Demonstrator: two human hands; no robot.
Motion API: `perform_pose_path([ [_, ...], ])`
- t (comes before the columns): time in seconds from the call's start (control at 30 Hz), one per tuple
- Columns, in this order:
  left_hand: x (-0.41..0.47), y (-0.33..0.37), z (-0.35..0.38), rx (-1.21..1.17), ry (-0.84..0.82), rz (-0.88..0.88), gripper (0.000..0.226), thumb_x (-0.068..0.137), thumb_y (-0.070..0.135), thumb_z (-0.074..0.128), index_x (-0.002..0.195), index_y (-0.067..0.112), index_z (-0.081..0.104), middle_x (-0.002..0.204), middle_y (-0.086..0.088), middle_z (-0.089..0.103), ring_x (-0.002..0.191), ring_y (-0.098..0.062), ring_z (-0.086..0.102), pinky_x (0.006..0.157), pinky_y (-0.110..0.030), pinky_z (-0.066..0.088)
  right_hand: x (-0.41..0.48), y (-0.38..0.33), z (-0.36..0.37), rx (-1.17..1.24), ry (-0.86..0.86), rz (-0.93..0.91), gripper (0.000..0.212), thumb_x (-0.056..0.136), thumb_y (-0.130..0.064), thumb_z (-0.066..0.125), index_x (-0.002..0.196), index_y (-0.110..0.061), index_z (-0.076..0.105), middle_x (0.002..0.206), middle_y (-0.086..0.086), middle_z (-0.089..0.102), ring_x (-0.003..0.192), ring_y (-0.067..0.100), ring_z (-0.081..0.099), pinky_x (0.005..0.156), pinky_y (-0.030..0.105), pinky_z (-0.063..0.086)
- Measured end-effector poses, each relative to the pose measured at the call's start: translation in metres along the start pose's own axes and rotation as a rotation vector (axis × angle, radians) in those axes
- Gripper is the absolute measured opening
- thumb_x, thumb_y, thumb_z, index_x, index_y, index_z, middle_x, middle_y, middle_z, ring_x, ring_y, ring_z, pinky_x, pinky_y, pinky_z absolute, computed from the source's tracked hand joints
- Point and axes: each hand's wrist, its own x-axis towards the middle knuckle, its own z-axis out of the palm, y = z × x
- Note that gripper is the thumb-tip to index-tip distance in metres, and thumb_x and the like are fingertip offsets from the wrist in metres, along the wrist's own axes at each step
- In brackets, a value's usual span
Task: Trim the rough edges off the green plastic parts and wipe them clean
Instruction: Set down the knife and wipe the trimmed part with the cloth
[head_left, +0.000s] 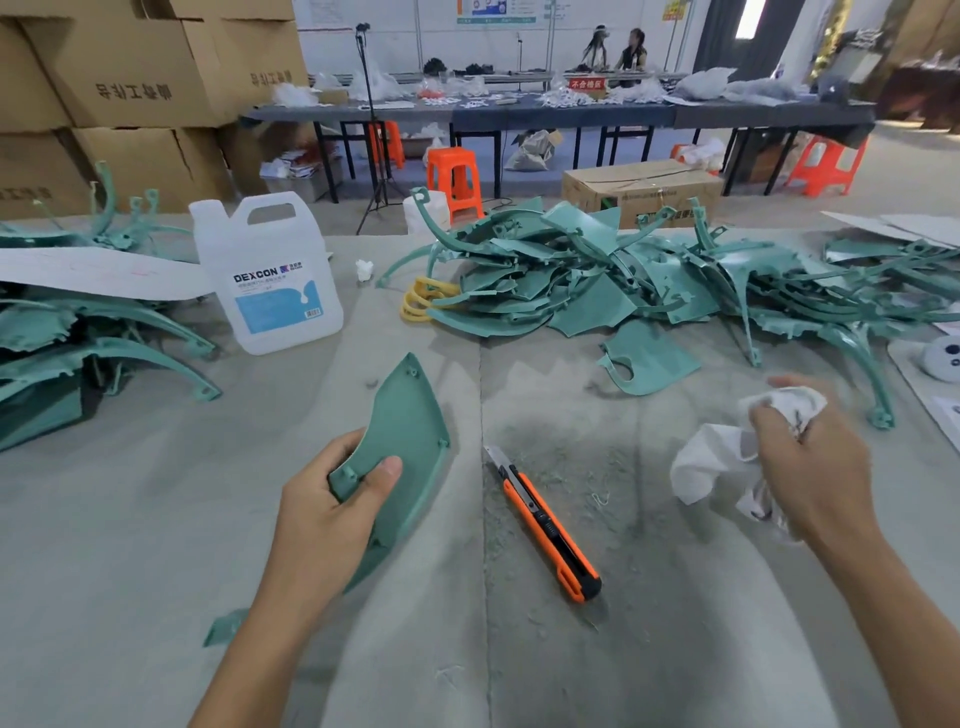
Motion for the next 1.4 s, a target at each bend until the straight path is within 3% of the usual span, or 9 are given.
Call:
perform_pose_path([
  [0.13, -0.005, 0.013, 0.007, -0.216, -0.045, -0.096, 0.026, 0.082, 0.022, 0.078, 0.105, 0.035, 0.074, 0.105, -0.003, 0.077, 0.095, -0.022, 0.074, 0.078, -0.037, 0.059, -0.004, -0.047, 0.003, 0.231, -0.055, -0.021, 0.056, 0.091, -0.067, 0.051, 0.071, -0.015, 0.056, 0.059, -0.007, 0.057, 0.055, 0.013, 0.051, 0.056, 0.036, 0.043],
  [0.27, -0.01, 0.036, 0.012, -0.464, -0.118, -0.135, 0.031, 0.082, 0.012, 0.066, 0.113, 0.015, 0.071, 0.109, -0.012, 0.075, 0.092, -0.021, 0.073, 0.071, -0.029, 0.059, -0.02, -0.118, 0.01, 0.493, -0.226, -0.074, 0.076, 0.089, -0.083, 0.034, 0.071, -0.014, 0.062, 0.062, 0.0, 0.065, 0.056, 0.015, 0.062, 0.049, 0.027, 0.049],
  [0.47, -0.021, 0.067, 0.03, -0.514, -0.3, -0.073, 0.05, 0.076, -0.004, 0.063, 0.122, 0.015, 0.07, 0.111, -0.01, 0.074, 0.094, -0.02, 0.072, 0.073, -0.025, 0.058, -0.054, -0.205, 0.062, 0.772, -0.466, -0.261, 0.055, 0.09, -0.074, 0.025, 0.094, -0.025, 0.049, 0.077, 0.028, 0.055, 0.061, 0.036, 0.057, 0.053, 0.037, 0.047],
  [0.57, -0.025, 0.074, 0.037, -0.356, -0.354, -0.027, 0.047, 0.078, 0.001, 0.054, 0.113, 0.024, 0.074, 0.102, -0.008, 0.076, 0.093, -0.02, 0.072, 0.076, -0.025, 0.057, -0.088, -0.218, 0.097, 0.541, -0.44, -0.518, 0.032, 0.101, -0.048, 0.027, 0.087, -0.031, 0.05, 0.094, 0.005, 0.049, 0.087, 0.023, 0.049, 0.081, 0.045, 0.044],
  [0.67, -0.028, 0.074, 0.029, -0.324, -0.398, -0.038, 0.05, 0.083, 0.001, 0.053, 0.121, 0.029, 0.07, 0.112, -0.01, 0.074, 0.106, -0.023, 0.071, 0.083, -0.028, 0.056, -0.096, -0.21, 0.115, 0.465, -0.305, -0.546, 0.022, 0.099, -0.042, 0.044, 0.12, -0.036, 0.051, 0.121, -0.004, 0.044, 0.115, 0.019, 0.045, 0.103, 0.039, 0.038],
  [0.77, -0.036, 0.069, 0.028, -0.433, -0.392, -0.127, 0.055, 0.084, -0.003, 0.058, 0.126, 0.031, 0.068, 0.12, -0.01, 0.072, 0.108, -0.023, 0.071, 0.082, -0.026, 0.057, -0.078, -0.202, 0.124, 0.523, -0.22, -0.408, 0.019, 0.102, -0.029, 0.047, 0.117, -0.021, 0.055, 0.113, -0.004, 0.048, 0.108, 0.021, 0.047, 0.097, 0.041, 0.041],
  [1.07, -0.027, 0.078, 0.038, -0.727, -0.166, -0.212, 0.054, 0.082, 0.008, 0.057, 0.135, 0.019, 0.06, 0.124, -0.008, 0.071, 0.107, -0.015, 0.07, 0.085, -0.028, 0.058, -0.11, -0.167, 0.131, 0.585, -0.3, -0.125, 0.015, 0.099, -0.054, 0.04, 0.099, -0.041, 0.047, 0.099, -0.017, 0.048, 0.101, 0.021, 0.05, 0.088, 0.054, 0.045],
  [1.27, -0.028, 0.088, 0.038, -0.797, -0.244, -0.158, 0.045, 0.089, 0.012, 0.057, 0.133, 0.01, 0.063, 0.126, -0.011, 0.069, 0.109, -0.018, 0.07, 0.079, -0.024, 0.058, -0.115, -0.19, 0.122, 0.581, -0.3, -0.401, 0.014, 0.104, -0.049, 0.043, 0.106, -0.037, 0.049, 0.099, -0.008, 0.056, 0.096, 0.021, 0.056, 0.082, 0.047, 0.049],
  [1.4, -0.034, 0.089, 0.026, -0.727, -0.183, -0.035, 0.058, 0.076, 0.018, 0.071, 0.133, 0.019, 0.063, 0.127, -0.004, 0.07, 0.105, -0.015, 0.07, 0.075, -0.023, 0.057, -0.076, -0.169, 0.128, 0.377, -0.233, 0.002, 0.012, 0.103, -0.027, 0.048, 0.106, -0.016, 0.054, 0.103, 0.01, 0.057, 0.094, 0.025, 0.053, 0.085, 0.045, 0.048],
])
